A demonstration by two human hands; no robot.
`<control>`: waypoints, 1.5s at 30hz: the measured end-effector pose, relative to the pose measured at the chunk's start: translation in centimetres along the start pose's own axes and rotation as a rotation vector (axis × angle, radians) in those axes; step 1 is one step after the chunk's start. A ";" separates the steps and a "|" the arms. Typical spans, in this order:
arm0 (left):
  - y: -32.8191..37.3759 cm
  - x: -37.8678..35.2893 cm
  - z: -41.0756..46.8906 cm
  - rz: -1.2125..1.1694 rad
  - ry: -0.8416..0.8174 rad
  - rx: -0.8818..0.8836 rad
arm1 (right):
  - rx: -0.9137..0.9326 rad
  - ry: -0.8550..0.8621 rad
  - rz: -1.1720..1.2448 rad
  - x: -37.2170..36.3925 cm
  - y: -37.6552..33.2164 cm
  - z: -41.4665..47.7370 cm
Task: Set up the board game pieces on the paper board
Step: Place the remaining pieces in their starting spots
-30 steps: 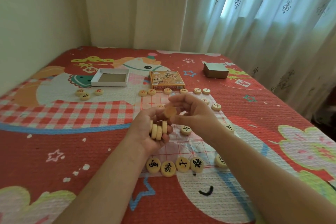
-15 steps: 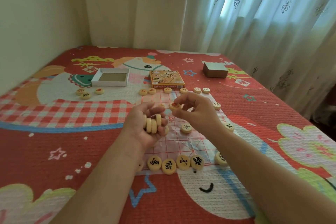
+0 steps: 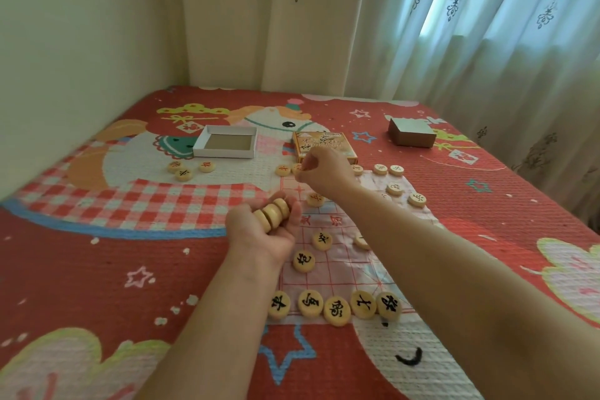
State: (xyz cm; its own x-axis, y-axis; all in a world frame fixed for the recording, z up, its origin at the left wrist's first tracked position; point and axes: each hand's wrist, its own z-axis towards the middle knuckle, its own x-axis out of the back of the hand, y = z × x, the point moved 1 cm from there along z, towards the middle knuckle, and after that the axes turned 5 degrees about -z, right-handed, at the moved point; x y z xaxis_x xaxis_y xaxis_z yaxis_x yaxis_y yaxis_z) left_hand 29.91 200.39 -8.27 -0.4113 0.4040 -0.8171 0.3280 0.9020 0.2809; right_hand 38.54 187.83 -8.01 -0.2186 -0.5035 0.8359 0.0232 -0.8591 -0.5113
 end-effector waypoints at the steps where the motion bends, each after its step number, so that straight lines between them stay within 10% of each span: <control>1: 0.0 0.0 0.0 0.005 0.001 -0.001 | -0.006 -0.010 -0.041 -0.5 -0.1 0.3; 19: -0.6 -0.2 -0.4 0.124 -0.053 -0.020 | 0.019 -0.120 -0.147 0.1 0.3 -0.4; 39: -2.4 -0.2 -0.4 0.357 -0.177 0.182 | 0.264 -0.157 0.414 4.7 1.3 -9.8; 45: -4.0 -0.6 -0.8 0.709 -0.274 0.103 | 0.152 0.056 0.547 5.5 3.2 -11.1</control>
State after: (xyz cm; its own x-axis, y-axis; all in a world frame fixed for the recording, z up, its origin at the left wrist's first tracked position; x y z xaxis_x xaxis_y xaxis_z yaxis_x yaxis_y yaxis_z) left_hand 28.17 196.63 -8.47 0.1480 0.8165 -0.5581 0.5176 0.4169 0.7472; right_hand 26.53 183.31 -7.26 -0.1867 -0.8764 0.4439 0.2867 -0.4807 -0.8287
